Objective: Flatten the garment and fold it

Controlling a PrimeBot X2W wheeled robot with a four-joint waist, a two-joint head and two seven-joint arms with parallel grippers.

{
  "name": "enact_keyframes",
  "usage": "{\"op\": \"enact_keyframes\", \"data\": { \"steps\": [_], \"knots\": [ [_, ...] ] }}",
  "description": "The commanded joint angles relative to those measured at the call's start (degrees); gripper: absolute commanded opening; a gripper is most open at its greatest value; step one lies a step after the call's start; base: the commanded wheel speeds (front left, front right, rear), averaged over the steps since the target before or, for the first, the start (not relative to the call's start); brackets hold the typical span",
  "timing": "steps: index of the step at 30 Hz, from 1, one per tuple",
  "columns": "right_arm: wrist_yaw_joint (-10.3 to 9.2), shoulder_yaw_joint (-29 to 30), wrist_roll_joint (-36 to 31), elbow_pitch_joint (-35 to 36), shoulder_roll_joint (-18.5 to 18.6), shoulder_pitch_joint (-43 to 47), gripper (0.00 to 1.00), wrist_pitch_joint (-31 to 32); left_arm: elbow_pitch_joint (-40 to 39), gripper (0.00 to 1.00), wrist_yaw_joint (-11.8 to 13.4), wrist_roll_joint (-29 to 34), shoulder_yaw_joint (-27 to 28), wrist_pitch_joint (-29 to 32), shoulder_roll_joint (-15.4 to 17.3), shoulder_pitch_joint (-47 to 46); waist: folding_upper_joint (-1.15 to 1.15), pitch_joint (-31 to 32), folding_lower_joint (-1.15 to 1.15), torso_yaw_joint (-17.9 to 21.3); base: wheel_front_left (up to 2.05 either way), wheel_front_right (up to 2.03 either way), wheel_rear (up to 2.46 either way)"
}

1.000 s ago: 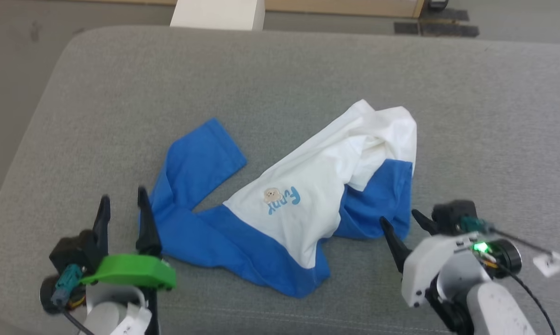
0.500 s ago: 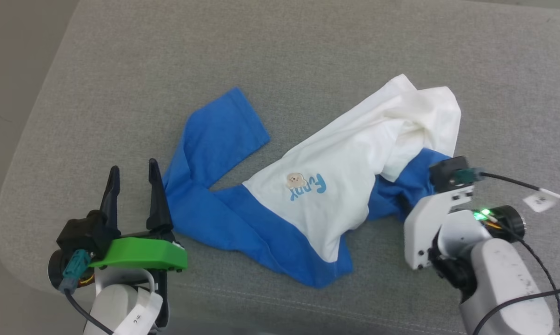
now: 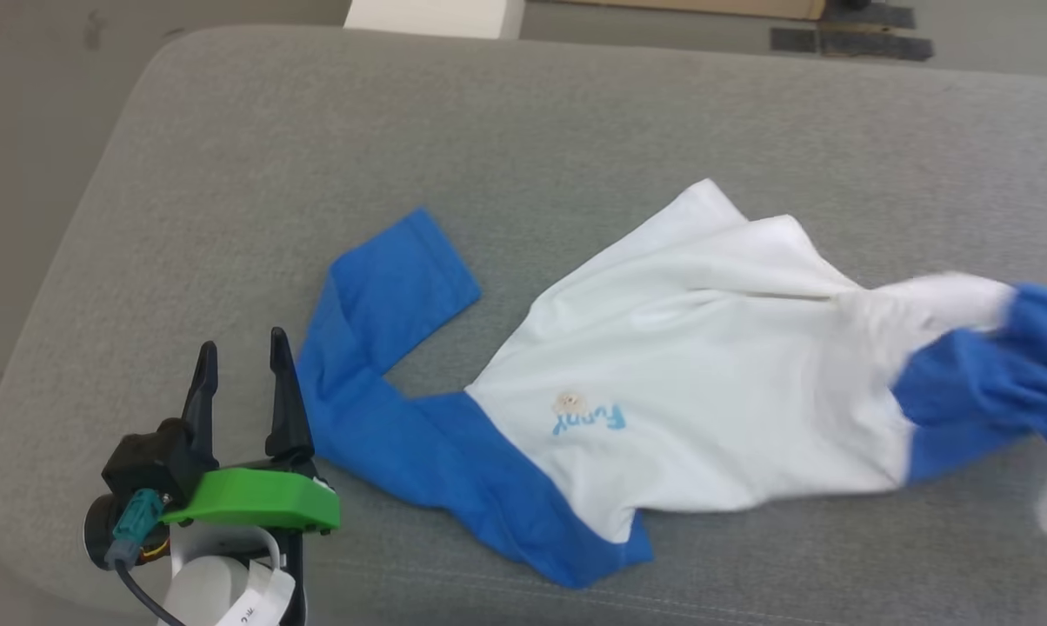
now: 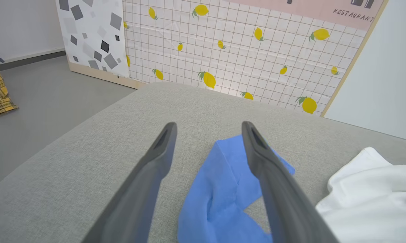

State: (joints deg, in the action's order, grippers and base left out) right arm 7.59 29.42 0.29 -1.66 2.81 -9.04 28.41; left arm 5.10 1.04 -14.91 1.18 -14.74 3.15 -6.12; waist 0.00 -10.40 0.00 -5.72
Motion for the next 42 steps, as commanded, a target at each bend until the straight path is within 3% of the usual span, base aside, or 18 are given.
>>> {"op": "enact_keyframes", "data": {
  "steps": [1, 3, 4, 5, 11, 14, 18, 22, 29, 38, 41, 42],
  "knots": [
    [-0.10, 1.73, -0.81, 0.03, 0.07, 1.01, 0.00, 0.56, -0.01, 1.00, -0.22, 1.11, -0.14, -0.26, -0.25, 0.70, 0.00, 1.48, 0.00, 1.71, 0.00, 0.00, 0.00],
    [-0.10, 4.01, -0.96, -0.99, 0.07, 1.75, 0.00, 0.83, -0.18, 1.00, -0.12, 1.28, -0.33, -0.26, -0.26, 0.98, 0.00, 1.73, 0.00, 2.27, 0.00, 0.00, 0.00],
    [-0.10, 4.50, -1.02, -1.66, 0.07, 2.08, 0.24, 0.64, -0.24, 1.00, -0.12, 1.34, -0.42, -0.26, -0.26, 1.09, 0.00, 1.81, 0.00, 2.48, 0.00, 0.00, 0.00],
    [-0.10, 4.57, -0.98, -2.19, 0.07, 2.34, 1.00, 0.42, -0.27, 1.00, -0.13, 1.39, -0.49, -0.26, -0.26, 1.15, 0.00, 1.87, 0.00, 2.59, 0.00, 0.00, 0.00],
    [-0.10, 0.65, 1.17, -0.81, 0.07, 2.58, 1.00, -8.48, -0.49, 1.00, -0.01, 1.44, -0.96, -0.26, -0.26, 1.38, 0.00, 2.21, 0.00, 2.63, 0.00, 0.00, 0.00],
    [-0.10, -8.70, 2.49, 2.03, 0.07, 2.76, 1.00, -14.05, -0.72, 1.00, -0.01, 1.47, -1.32, -0.26, -0.26, 1.42, 0.00, 2.04, 0.00, 2.27, 0.00, 0.00, 0.00],
    [-0.10, -21.75, 3.24, 3.17, 0.68, 1.42, 1.00, -15.66, -1.08, 1.00, -0.14, 1.50, -2.04, -0.26, -0.26, 0.97, 0.00, 1.02, 0.00, 1.36, 0.00, 0.00, 0.00],
    [-0.10, -32.02, 3.15, -1.06, 4.66, -2.78, 1.00, -12.29, -1.47, 1.00, -0.28, 1.17, -3.25, -0.26, -0.27, -0.22, 0.00, -0.63, 0.00, -0.43, 0.00, 0.00, 0.00],
    [-0.10, -43.86, 3.79, -12.22, 11.90, -14.86, 1.00, -3.60, -2.21, 1.00, -0.28, 0.86, -5.25, -0.26, -0.27, -2.56, 0.00, -4.19, 0.00, -4.68, 0.00, 0.00, 0.00],
    [-0.10, -59.49, 12.82, -25.11, 20.42, -27.90, 1.00, 12.11, -2.94, 1.00, -0.28, 0.42, -8.38, -0.26, -0.27, -5.26, 0.00, -8.62, 0.00, -9.50, 0.00, 0.00, 0.00],
    [-0.10, -65.06, 18.42, -25.67, 23.59, -31.02, 0.00, 18.12, -2.88, 1.00, -0.06, -0.10, -9.34, -0.26, -0.27, -5.95, 0.00, -9.59, 0.00, -10.69, 0.00, 0.00, 0.00],
    [-0.10, -66.43, 19.59, -25.19, 24.67, -32.16, 0.00, 18.82, -2.88, 1.00, 0.00, -0.26, -9.63, -0.26, -0.27, -6.14, 0.00, -9.87, 0.00, -11.04, 0.00, 0.00, 0.00]
  ]
}}
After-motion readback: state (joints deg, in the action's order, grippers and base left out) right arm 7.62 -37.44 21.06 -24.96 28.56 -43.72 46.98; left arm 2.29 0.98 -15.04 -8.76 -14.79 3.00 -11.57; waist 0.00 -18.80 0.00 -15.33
